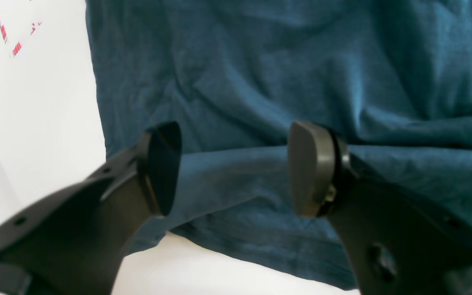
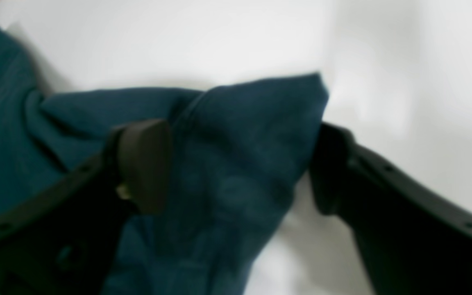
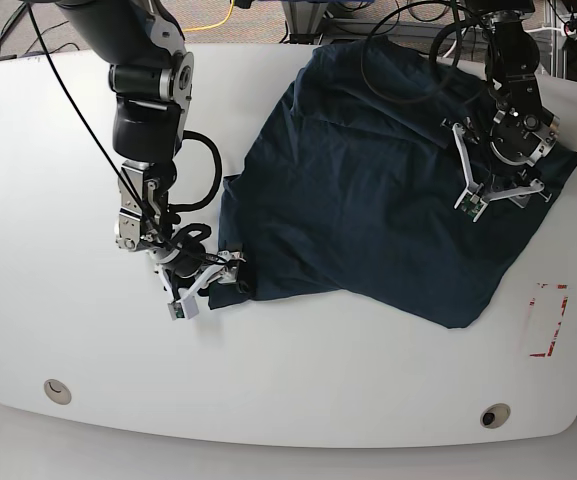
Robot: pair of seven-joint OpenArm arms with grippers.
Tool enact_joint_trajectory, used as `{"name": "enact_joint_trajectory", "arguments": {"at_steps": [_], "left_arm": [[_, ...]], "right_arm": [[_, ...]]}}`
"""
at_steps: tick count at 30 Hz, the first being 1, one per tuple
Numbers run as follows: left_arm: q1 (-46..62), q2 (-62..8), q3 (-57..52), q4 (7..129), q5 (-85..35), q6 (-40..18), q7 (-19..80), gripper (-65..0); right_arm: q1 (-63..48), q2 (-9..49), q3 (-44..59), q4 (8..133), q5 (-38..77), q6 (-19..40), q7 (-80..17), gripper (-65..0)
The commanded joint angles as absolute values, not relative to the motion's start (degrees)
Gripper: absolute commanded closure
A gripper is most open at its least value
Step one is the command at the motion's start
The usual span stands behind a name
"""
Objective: Layout the t-shirt on the table in an organized manner, then fold the t-shirt properly
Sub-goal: 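Grasp the t-shirt's hem corner with the right gripper and a fold with the left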
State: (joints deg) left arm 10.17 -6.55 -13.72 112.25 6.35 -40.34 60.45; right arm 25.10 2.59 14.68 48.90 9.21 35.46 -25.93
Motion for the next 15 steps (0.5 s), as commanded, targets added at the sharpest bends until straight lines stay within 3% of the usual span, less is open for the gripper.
{"name": "enact_joint_trajectory", "arguments": {"at_steps": [1,9,12,15], "left_arm": [[9.71,-6.9,-13.85,113.36,6.11,-40.0,59.74,-38.5],[11.65,-6.81,-12.88,113.27,5.85,-40.0,59.74,-38.5],[13.05,-6.29,-10.86,113.27,5.85,-40.0,59.74,-38.5],[14.99,-4.97,-8.31,113.36,5.76,-40.0,59.74,-38.5]], "right_arm": [[26.51,2.95,14.73,49.54,9.71,36.0,-25.45,-35.7],[26.77,3.3,14.73,49.54,9.63,35.82,-25.45,-12.8],[26.86,3.65,14.73,49.54,9.63,35.82,-25.45,-7.8],[26.86,4.26,14.73,49.54,9.63,35.91,-25.45,-6.8]]}}
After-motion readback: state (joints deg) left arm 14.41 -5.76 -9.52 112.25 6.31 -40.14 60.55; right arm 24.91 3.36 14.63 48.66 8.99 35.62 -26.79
